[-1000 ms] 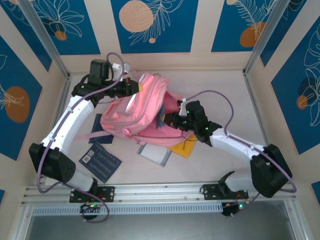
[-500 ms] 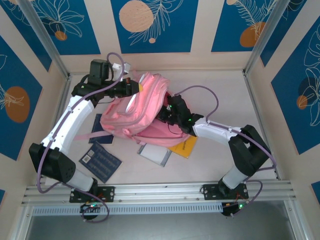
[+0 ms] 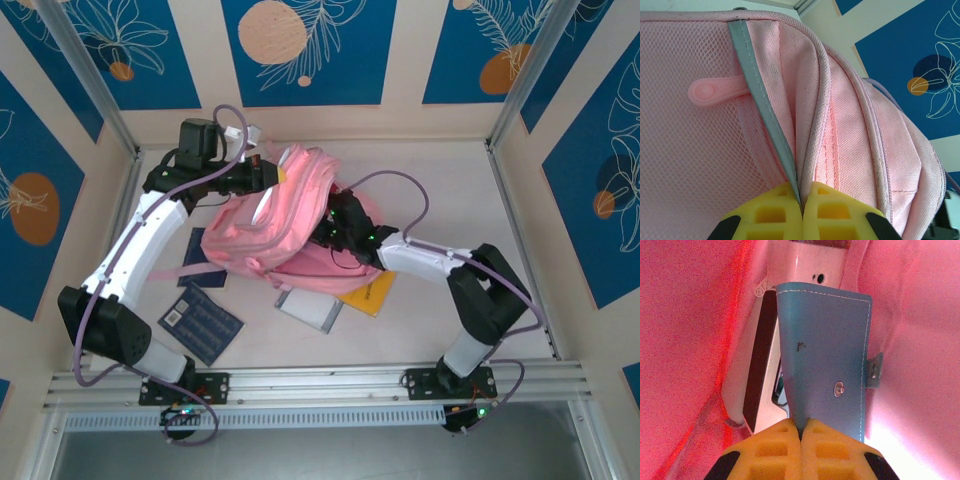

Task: Pack the student bag
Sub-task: Place the personal item in the student bag, then close the student bag at the center of the table.

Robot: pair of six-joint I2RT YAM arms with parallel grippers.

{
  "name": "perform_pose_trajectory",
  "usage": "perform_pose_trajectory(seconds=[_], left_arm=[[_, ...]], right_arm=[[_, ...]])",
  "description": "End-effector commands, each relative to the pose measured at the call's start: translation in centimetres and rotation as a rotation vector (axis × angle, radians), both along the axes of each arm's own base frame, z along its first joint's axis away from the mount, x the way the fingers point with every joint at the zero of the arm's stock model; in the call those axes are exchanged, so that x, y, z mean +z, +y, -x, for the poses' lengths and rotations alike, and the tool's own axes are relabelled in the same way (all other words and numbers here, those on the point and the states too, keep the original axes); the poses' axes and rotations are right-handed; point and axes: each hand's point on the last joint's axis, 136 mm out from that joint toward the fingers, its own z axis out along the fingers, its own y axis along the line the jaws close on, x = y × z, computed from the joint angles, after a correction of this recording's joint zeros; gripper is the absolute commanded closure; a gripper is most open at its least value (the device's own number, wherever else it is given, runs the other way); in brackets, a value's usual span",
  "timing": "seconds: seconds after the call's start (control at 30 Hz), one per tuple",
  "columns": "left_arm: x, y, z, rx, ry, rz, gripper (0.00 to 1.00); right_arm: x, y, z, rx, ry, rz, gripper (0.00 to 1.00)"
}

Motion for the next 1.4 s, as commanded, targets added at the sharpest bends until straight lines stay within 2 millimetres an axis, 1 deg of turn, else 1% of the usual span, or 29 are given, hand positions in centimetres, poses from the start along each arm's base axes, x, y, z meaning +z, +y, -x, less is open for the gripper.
perform_pose_trajectory(seconds=[0.0, 0.07, 0.1, 0.13, 0.17, 0.2, 0.23, 0.3, 0.43, 0.6, 0.77, 0.87, 1.0, 1.1, 1.2, 1.3, 1.37], left_arm=[[6.2, -0.8, 0.9, -0.087, -0.188, 0.121, 1.00], [6.2, -0.8, 1.0, -0.087, -0.188, 0.118, 1.00], [6.2, -0.8, 1.0, -0.087, -0.189, 0.118, 1.00], [6.2, -0.7, 1.0, -0.087, -0.190, 0.118, 1.00], [6.3, -0.7, 1.1, -0.087, -0.191, 0.117, 1.00], [6.3, -0.7, 1.1, -0.087, -0.193, 0.116, 1.00], [6.3, -0.7, 1.1, -0.088, -0.195, 0.115, 1.00], [6.5, -0.7, 1.1, -0.087, -0.197, 0.115, 1.00], [6.4, -0.6, 0.9, -0.083, -0.198, 0.107, 1.00], [6.3, -0.6, 0.5, -0.078, -0.193, 0.106, 1.00], [6.0, -0.6, 0.3, -0.072, -0.188, 0.102, 1.00], [5.7, -0.5, 0.3, -0.066, -0.182, 0.098, 1.00], [5.4, -0.4, 0.3, -0.057, -0.178, 0.095, 1.00], [5.1, -0.4, 0.1, -0.048, -0.167, 0.098, 1.00], [4.2, -0.5, -0.1, -0.033, -0.154, 0.088, 1.00], [2.7, -0.7, -0.5, -0.016, -0.129, 0.065, 1.00], [1.5, -1.0, -0.5, -0.012, -0.113, 0.046, 1.00]], right_arm=[[0.1, 2.1, -0.6, 0.050, 0.012, -0.078, 0.99], [0.0, 2.8, -1.1, 0.067, 0.018, -0.108, 0.95], [-0.1, 3.4, -1.3, 0.084, 0.022, -0.123, 0.91], [0.0, 3.9, -1.4, 0.105, 0.020, -0.135, 0.82], [0.1, 4.3, -1.6, 0.116, 0.021, -0.138, 0.71], [0.1, 4.5, -1.7, 0.122, 0.023, -0.139, 0.62], [0.2, 4.6, -1.8, 0.127, 0.022, -0.142, 0.56], [0.7, 4.6, -1.8, 0.135, 0.011, -0.147, 0.52], [1.7, 3.9, -1.5, 0.137, -0.023, -0.154, 0.52], [3.3, 2.0, -1.3, 0.116, -0.068, -0.162, 0.54], [5.1, 0.1, 0.0, 0.136, -0.127, -0.154, 0.55], [6.0, -1.4, 1.5, 0.151, -0.167, -0.102, 0.55], [6.7, -4.7, 3.6, 0.110, -0.220, -0.022, 0.57], [7.2, -7.0, 5.6, 0.099, -0.275, 0.031, 0.58], [6.7, -8.7, 7.7, 0.108, -0.301, 0.067, 0.59], [5.7, -10.2, 10.1, 0.127, -0.321, 0.092, 0.59], [5.3, -10.8, 11.2, 0.153, -0.312, 0.109, 0.59]])
